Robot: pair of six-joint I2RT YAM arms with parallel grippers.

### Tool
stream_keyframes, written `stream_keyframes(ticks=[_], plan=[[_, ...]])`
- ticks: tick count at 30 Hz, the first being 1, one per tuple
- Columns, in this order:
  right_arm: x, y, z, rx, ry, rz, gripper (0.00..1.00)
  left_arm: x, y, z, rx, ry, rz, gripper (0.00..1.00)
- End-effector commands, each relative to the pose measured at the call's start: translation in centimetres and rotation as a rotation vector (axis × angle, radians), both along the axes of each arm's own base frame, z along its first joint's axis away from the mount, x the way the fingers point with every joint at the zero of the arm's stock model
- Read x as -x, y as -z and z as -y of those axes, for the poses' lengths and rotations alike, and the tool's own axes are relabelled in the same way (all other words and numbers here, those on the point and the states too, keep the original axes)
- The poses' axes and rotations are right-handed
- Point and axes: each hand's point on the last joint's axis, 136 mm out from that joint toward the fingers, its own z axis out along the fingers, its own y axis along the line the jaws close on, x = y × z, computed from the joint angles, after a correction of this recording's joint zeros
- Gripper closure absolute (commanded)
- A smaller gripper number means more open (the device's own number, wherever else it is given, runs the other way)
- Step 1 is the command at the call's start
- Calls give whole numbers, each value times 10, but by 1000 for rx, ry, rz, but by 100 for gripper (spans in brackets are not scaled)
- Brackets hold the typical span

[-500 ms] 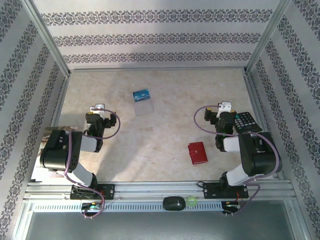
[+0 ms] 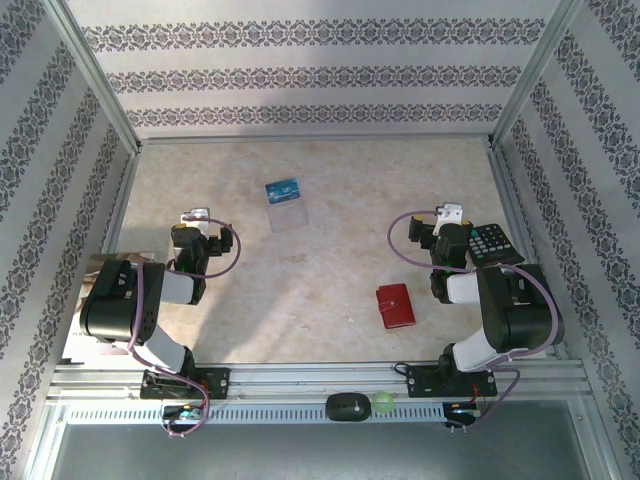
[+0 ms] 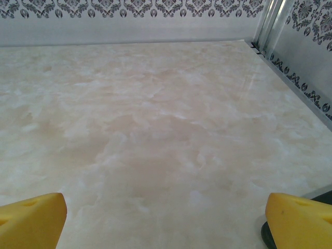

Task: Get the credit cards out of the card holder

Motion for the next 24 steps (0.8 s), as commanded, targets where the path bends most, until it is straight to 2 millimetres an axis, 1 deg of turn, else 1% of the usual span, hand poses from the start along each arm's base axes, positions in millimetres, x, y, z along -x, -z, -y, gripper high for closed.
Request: stream_keyframes(ticks=[1,20,23,24], plan=[[-6,-14,-1,-11,-8,51,2,-7,-12,-4,4,-5,45,1],[-6,-14,-1,-14,-8,49,2,-7,-11,-5,5,-9,44,1],[-6,-16,0,-19,-8,58,2,-6,-15,-8,-1,-31,54,1],[-5,-22,4,-17,20,74,2,-4,-23,-11,-5,-51,62,1]])
